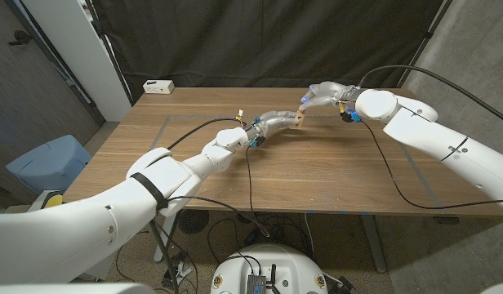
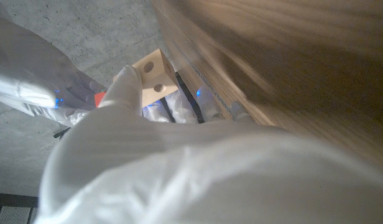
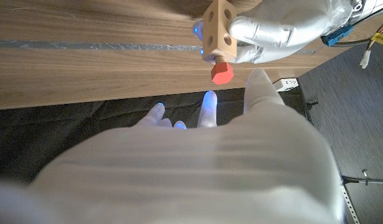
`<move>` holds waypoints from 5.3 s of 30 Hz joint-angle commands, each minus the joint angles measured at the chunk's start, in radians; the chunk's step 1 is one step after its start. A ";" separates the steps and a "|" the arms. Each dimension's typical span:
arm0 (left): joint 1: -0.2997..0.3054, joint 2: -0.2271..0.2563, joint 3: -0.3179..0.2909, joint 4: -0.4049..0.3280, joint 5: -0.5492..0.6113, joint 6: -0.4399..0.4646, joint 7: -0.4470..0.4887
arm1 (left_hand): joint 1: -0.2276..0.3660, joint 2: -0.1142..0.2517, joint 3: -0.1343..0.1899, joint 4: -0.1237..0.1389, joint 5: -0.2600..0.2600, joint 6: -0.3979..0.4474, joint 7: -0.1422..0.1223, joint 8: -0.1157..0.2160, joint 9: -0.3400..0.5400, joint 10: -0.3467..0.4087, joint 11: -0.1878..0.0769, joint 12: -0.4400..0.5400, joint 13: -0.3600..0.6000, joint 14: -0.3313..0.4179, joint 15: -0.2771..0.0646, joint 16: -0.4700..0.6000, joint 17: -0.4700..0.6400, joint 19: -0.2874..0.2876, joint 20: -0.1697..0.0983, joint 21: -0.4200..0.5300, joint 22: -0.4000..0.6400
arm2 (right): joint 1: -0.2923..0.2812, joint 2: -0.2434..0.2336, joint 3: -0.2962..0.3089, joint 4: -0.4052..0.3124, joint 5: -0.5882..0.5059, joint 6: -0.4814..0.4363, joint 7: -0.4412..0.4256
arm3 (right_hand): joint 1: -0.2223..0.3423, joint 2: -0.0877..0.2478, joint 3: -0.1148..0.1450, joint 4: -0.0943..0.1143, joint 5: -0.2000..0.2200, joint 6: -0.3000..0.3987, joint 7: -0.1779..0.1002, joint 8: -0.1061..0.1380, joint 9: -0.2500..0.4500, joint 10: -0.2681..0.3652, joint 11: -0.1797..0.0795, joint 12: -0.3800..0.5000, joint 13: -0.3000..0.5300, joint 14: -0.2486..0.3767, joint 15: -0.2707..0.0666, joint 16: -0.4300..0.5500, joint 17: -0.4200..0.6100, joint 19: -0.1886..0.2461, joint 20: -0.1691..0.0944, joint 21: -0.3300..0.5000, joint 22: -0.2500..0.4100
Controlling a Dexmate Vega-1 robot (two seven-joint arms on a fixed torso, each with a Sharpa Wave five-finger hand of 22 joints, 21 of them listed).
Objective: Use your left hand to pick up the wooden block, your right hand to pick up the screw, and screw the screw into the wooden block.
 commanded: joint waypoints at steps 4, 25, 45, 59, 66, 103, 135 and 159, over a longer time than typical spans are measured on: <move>-0.017 -0.011 0.014 0.007 0.006 0.033 0.020 | -0.002 0.004 0.000 0.004 0.002 0.012 0.000 0.010 0.002 0.000 0.000 0.005 0.003 0.003 -0.025 0.003 0.003 -0.002 0.001 0.002 0.005 | 0.042 0.009 -0.031 0.033 -0.038 -0.006 0.044 | 0.027 -0.003 0.017 -0.001 0.002 0.024 -0.009 0.014 0.006 0.004 -0.012 0.005 0.003 0.013 -0.006 0.009 0.003 0.017 -0.003 0.007 0.002; -0.030 -0.018 0.030 0.008 0.011 0.046 0.027 | -0.003 0.003 0.000 0.004 0.002 0.014 0.000 0.010 0.002 -0.001 0.000 0.004 0.002 0.003 -0.027 0.003 0.003 -0.002 0.000 0.002 0.005 | 0.058 0.024 -0.038 0.074 -0.042 0.006 0.066 | 0.043 -0.009 0.028 0.002 -0.002 0.033 -0.013 0.021 0.010 0.002 -0.012 0.003 0.003 0.014 -0.007 0.009 0.004 0.023 -0.010 0.007 0.002; -0.017 -0.011 0.025 0.004 0.008 0.003 0.015 | -0.003 0.003 0.000 0.005 0.002 0.016 0.000 0.010 0.002 -0.001 -0.003 0.004 0.003 0.000 -0.028 0.002 0.003 -0.006 0.001 0.001 0.005 | 0.056 0.027 -0.040 0.069 -0.055 -0.009 0.058 | 0.070 -0.008 0.052 0.007 -0.009 0.114 -0.035 0.062 0.020 0.041 -0.023 0.012 0.003 0.037 -0.018 0.016 0.006 0.048 -0.018 0.013 0.003; -0.013 -0.008 0.021 0.003 0.009 -0.007 0.007 | -0.002 0.002 -0.001 0.004 0.001 0.016 -0.001 0.010 0.002 -0.002 -0.002 0.004 0.003 -0.002 -0.033 0.003 0.003 -0.006 0.001 0.002 0.005 | 0.049 0.027 -0.036 0.064 -0.057 -0.013 0.045 | 0.084 -0.007 0.066 0.011 -0.014 0.168 -0.048 0.087 0.021 0.065 -0.042 0.015 0.002 0.059 -0.027 0.022 0.007 0.069 -0.026 0.017 0.003; -0.013 -0.009 0.020 0.004 0.009 0.000 0.006 | -0.002 0.002 -0.001 0.004 0.001 0.015 -0.001 0.010 0.002 0.000 -0.002 0.005 0.003 -0.003 -0.033 0.003 0.003 -0.005 0.001 0.002 0.005 | 0.043 0.025 -0.033 0.061 -0.058 -0.015 0.039 | 0.084 -0.007 0.070 0.014 -0.016 0.195 -0.056 0.101 0.023 0.072 -0.047 0.014 0.002 0.066 -0.027 0.024 0.008 0.077 -0.025 0.017 0.003; -0.037 -0.024 0.035 0.012 0.005 0.068 0.036 | -0.003 0.003 -0.002 0.005 0.002 0.016 0.000 0.010 0.002 -0.005 -0.002 0.003 0.002 -0.003 -0.029 0.003 0.003 -0.005 0.001 0.002 0.005 | 0.070 0.067 -0.068 0.112 -0.093 -0.025 0.019 | 0.033 -0.025 0.059 0.037 -0.022 0.289 -0.064 0.151 0.024 0.152 -0.066 0.025 0.002 0.121 -0.032 0.037 0.009 0.121 -0.023 0.021 0.004; -0.032 -0.020 0.038 0.010 0.008 0.025 0.016 | -0.002 0.004 -0.001 0.005 0.002 0.021 -0.001 0.011 0.002 -0.008 0.000 0.003 0.003 -0.002 -0.030 0.003 0.003 -0.004 0.001 0.002 0.005 | 0.059 0.073 -0.068 0.083 -0.109 -0.073 -0.016 | -0.100 -0.053 0.010 0.079 -0.021 0.305 -0.039 0.163 0.017 0.198 -0.053 0.019 0.002 0.159 -0.031 0.040 0.010 0.137 -0.014 0.016 0.006; -0.022 -0.014 0.030 0.006 0.012 -0.008 0.000 | -0.002 0.005 0.000 0.005 0.002 0.015 -0.001 0.009 0.002 -0.008 0.001 0.003 0.002 -0.001 -0.028 0.003 0.003 -0.004 0.001 0.002 0.005 | 0.058 0.042 -0.050 0.065 -0.071 -0.043 0.019 | -0.217 -0.071 -0.028 0.104 -0.013 0.133 0.014 0.070 -0.008 0.136 -0.022 -0.009 0.004 0.116 -0.004 0.010 0.008 0.082 0.005 -0.001 0.007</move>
